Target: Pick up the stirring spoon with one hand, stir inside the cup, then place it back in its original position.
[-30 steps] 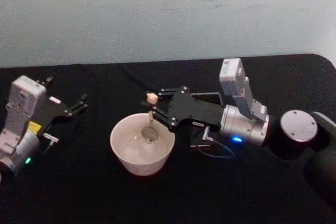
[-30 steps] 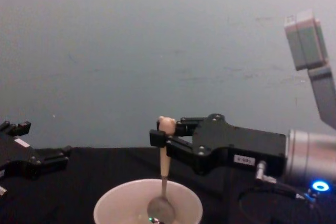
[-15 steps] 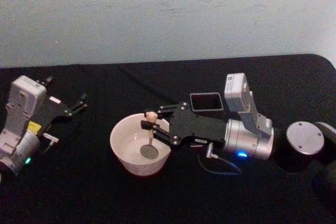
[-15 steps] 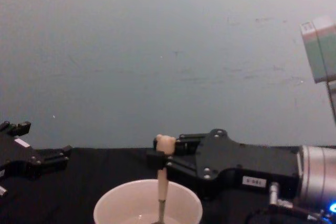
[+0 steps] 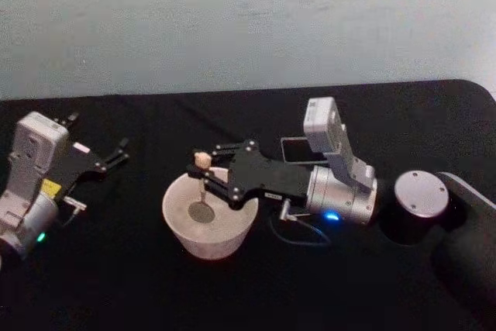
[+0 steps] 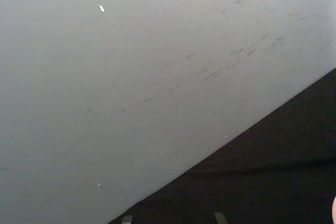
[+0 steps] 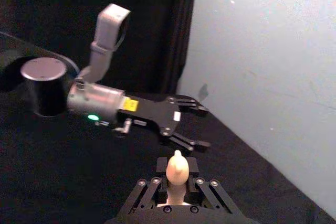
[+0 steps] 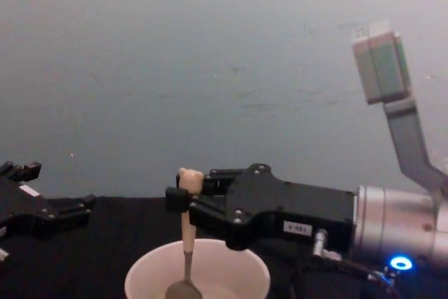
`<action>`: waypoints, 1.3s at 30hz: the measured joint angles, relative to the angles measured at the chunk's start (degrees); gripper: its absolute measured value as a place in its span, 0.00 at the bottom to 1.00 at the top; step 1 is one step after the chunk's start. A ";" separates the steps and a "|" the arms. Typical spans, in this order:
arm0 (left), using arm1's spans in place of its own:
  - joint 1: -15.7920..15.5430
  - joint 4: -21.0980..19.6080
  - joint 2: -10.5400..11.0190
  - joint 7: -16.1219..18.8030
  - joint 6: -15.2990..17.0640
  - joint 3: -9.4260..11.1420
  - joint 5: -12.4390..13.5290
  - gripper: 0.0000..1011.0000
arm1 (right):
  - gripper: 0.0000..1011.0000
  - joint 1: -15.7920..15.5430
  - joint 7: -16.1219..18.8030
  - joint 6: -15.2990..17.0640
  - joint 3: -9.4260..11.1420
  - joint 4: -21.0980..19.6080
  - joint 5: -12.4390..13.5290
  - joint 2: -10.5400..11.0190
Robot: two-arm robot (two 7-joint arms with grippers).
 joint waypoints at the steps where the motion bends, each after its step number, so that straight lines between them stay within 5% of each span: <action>1: 0.00 0.00 0.00 0.00 0.00 0.00 0.00 0.99 | 0.21 0.44 -0.38 -0.17 0.08 0.86 -0.23 -0.41; 14: 0.00 0.00 0.00 0.00 0.00 0.00 0.00 0.99 | 0.21 1.14 -2.30 -0.40 2.08 3.21 -1.15 -0.59; 30: 0.00 0.00 0.00 0.00 0.00 0.00 0.00 0.99 | 0.21 -3.53 -1.60 1.59 3.37 -3.67 0.27 3.40; 39: 0.00 0.00 0.00 0.00 0.00 0.00 0.00 0.99 | 0.21 -4.10 0.06 1.90 1.77 -5.19 1.12 2.85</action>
